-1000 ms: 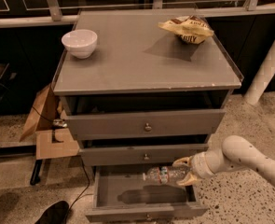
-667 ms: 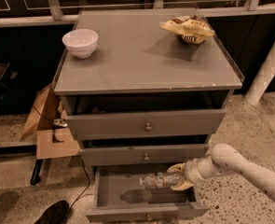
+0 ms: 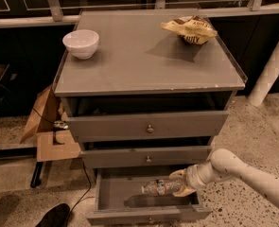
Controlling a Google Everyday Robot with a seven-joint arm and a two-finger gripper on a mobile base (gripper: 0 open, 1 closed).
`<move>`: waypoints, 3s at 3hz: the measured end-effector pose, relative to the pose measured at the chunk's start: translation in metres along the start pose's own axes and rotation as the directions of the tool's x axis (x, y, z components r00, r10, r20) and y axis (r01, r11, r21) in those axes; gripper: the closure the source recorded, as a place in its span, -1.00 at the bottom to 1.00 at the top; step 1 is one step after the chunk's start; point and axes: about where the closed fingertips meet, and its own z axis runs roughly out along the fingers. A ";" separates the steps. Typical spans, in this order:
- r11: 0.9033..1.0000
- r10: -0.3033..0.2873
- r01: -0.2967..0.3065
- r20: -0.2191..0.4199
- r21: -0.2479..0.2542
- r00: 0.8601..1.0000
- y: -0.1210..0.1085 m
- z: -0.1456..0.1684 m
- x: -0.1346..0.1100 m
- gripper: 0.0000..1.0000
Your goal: Place water bottle into bottom drawer
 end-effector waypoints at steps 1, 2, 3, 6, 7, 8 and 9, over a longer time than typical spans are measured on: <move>0.999 -0.037 0.037 0.007 0.006 0.999 -0.007 0.051 0.029 1.00; 0.999 -0.041 0.041 0.034 0.018 0.999 -0.016 0.090 0.047 1.00; 0.998 -0.017 0.013 0.069 0.067 0.997 -0.029 0.118 0.063 1.00; 0.987 0.061 -0.072 0.080 0.144 0.995 -0.044 0.162 0.099 1.00; 0.991 0.086 -0.095 0.089 0.099 0.992 -0.039 0.182 0.106 1.00; 0.993 0.099 -0.106 0.101 0.059 0.990 -0.035 0.198 0.108 1.00; 0.993 0.111 -0.115 0.109 0.028 0.988 -0.032 0.209 0.109 1.00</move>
Offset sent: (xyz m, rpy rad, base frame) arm 0.0460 0.0310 -0.1419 0.0632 -0.0522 0.0208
